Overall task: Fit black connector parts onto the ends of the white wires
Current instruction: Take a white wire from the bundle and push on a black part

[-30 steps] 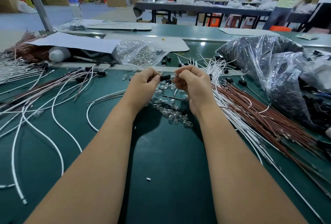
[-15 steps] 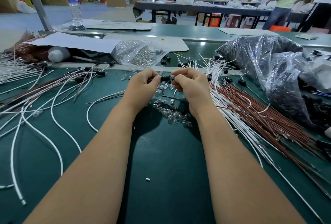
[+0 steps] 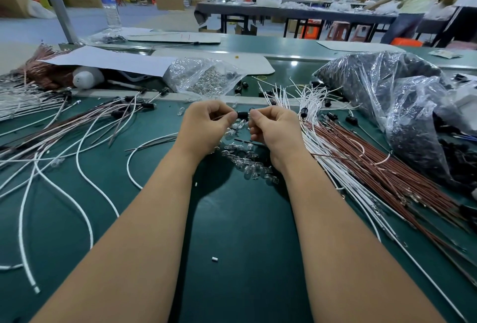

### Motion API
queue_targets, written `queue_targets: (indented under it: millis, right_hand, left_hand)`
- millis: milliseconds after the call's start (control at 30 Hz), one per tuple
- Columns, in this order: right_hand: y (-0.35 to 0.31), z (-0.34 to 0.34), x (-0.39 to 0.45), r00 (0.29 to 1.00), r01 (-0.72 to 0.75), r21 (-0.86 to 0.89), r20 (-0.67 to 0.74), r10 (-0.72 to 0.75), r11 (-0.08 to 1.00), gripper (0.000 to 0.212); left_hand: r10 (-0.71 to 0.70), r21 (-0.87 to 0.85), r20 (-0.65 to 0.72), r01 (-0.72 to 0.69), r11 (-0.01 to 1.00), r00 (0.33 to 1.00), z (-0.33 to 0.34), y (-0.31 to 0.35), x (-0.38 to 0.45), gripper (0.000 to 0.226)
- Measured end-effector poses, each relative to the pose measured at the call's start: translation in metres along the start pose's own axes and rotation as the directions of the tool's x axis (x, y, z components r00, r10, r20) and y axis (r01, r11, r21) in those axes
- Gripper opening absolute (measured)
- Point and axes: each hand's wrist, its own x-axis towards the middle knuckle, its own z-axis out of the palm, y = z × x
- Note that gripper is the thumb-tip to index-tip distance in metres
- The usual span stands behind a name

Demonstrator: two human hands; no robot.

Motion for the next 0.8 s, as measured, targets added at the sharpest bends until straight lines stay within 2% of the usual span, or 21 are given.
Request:
queue_targets:
  millis: [200,400,567,800]
  right_hand:
    - [-0.0007,-0.002,0.0014,1.0,0.007,0.012,0.009,-0.007,1.0,0.015]
    - [-0.0009,-0.0019,0.0053,0.995,-0.095,0.063,-0.004,0.095,0.993,0.016]
    - [-0.0014,-0.0006,0.0045,0.995,-0.095,0.127,-0.029,0.1,0.987,0.015]
    - [0.0016,0.0003,0.0003,0.998,-0.059,0.111,0.027,0.056,0.992,0.013]
  left_hand:
    - [-0.006,-0.019,0.032,0.007,1.0,0.999,0.0016,0.0008,-0.0006,0.008]
    - [0.0,0.001,0.044,0.0,1.0,0.999,0.0043,-0.0011,0.0006,0.009]
    - [-0.002,-0.023,0.028,0.003,1.0,1.0,0.0054,-0.0009,0.0002,0.006]
    - [-0.064,-0.107,0.019,0.065,0.992,0.998,0.0025,0.0007,-0.0009,0.001]
